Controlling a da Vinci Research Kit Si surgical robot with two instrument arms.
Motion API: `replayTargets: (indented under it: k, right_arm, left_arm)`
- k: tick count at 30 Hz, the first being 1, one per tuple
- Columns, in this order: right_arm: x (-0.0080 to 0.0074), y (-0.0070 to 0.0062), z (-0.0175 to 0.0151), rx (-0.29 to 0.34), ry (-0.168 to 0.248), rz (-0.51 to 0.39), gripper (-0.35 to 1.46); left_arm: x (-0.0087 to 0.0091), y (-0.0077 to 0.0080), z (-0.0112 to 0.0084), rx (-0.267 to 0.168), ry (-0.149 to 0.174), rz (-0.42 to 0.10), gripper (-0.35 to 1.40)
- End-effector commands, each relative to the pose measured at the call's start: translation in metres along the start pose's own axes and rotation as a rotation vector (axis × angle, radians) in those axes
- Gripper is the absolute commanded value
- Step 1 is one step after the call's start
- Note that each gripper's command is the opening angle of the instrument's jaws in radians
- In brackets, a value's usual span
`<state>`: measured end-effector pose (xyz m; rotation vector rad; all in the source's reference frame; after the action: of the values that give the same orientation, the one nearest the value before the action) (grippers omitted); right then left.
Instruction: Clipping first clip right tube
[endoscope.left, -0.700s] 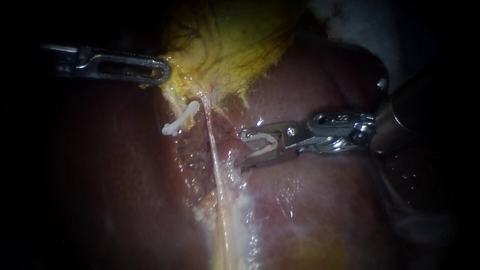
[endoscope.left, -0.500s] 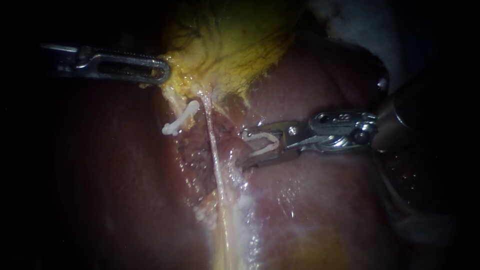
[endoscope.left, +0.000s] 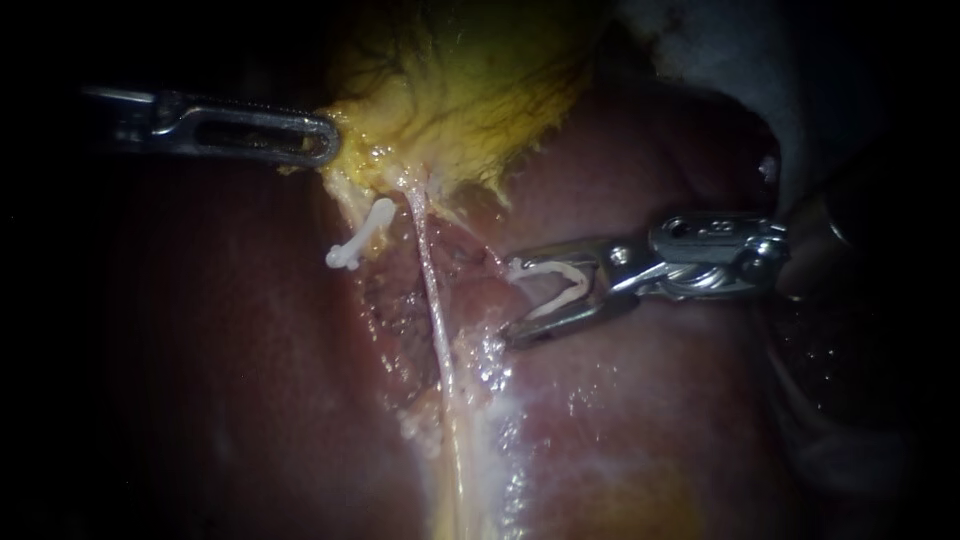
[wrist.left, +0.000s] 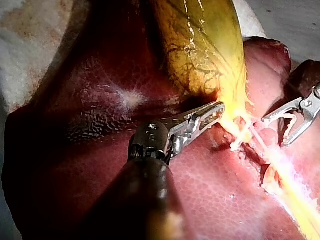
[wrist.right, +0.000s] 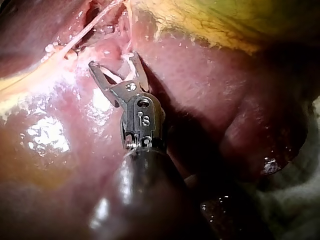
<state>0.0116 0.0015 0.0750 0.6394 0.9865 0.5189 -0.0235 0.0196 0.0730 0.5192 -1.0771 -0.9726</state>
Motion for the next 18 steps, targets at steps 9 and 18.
replayTargets:
  k: [9, 18]
  right_arm:
    - [0.0024, -0.0014, -0.0019, 0.118, 0.045, -0.02, 0.6]
    - [0.0031, -0.0027, -0.0001, 0.185, 0.081, -0.05, 0.6]
  left_arm:
    - [0.0, 0.0, -0.0001, 0.001, 0.001, 0.0, -0.35]
    - [0.0, 0.0, -0.0002, 0.001, 0.001, 0.0, -0.35]
